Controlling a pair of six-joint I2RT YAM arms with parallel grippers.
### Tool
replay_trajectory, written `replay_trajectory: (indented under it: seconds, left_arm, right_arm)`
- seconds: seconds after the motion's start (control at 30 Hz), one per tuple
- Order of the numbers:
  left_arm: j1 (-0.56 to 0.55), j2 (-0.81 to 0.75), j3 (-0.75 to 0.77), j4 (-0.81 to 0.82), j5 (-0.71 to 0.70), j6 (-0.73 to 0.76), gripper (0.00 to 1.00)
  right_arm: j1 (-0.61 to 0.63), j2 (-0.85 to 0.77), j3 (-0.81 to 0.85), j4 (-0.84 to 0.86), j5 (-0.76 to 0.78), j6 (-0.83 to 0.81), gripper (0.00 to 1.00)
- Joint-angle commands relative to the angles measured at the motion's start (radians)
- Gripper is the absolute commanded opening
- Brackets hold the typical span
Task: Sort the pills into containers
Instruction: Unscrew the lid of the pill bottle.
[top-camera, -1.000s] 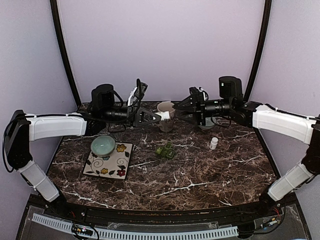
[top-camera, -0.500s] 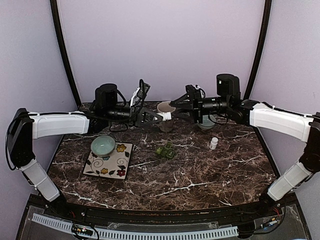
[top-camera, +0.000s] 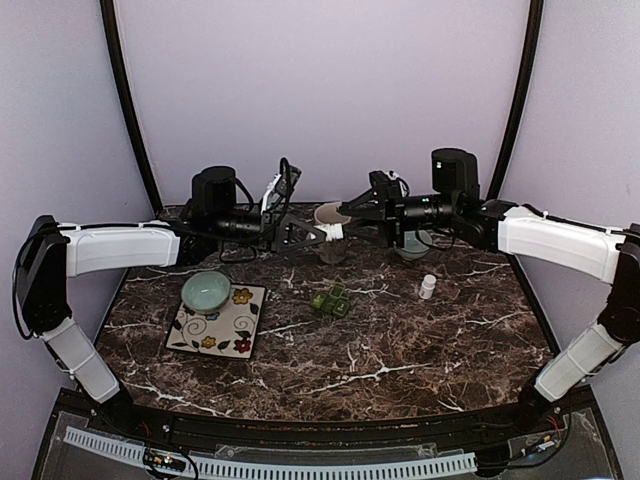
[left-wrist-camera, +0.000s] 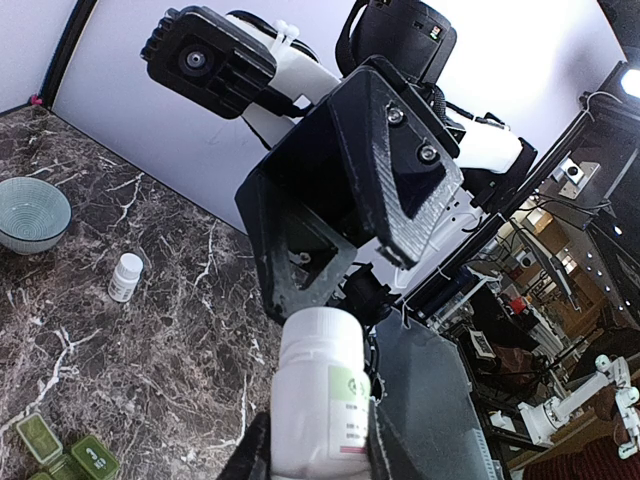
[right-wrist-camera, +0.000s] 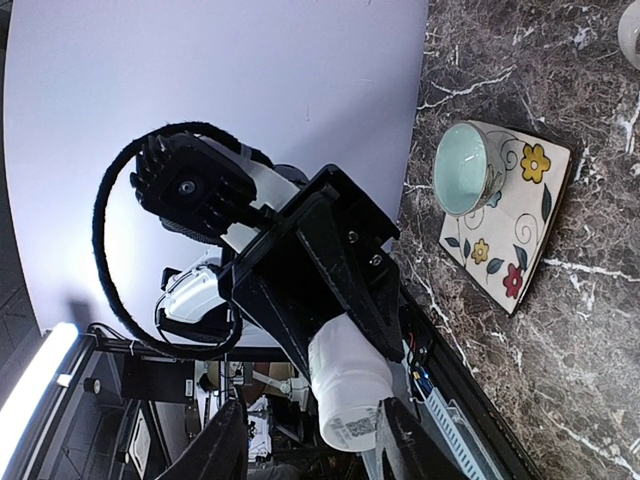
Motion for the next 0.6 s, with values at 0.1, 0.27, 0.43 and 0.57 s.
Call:
replay_trajectory:
  seconds: [0.1, 0.27, 0.43, 0.57]
  left_arm:
    - [-0.004, -0.021, 0.031, 0.012, 0.011, 0.007, 0.00]
    - [-0.003, -0.033, 0.020, 0.006, 0.011, 0.006, 0.00]
    - [-0.004, -0.045, -0.003, 0.016, 0.004, 0.001, 0.00]
    - [-0.005, -0.043, -0.005, 0.034, 0.004, -0.009, 0.00]
  right_arm:
    - [0.015, 0.004, 0.014, -0.012, -0.002, -0.036, 0.43]
    - [0.015, -0.004, 0.019, -0.031, 0.005, -0.059, 0.43]
    - [0.015, -0.006, 0.032, -0.047, 0.009, -0.068, 0.43]
    - [0.016, 0.000, 0.037, -0.084, 0.010, -0.090, 0.43]
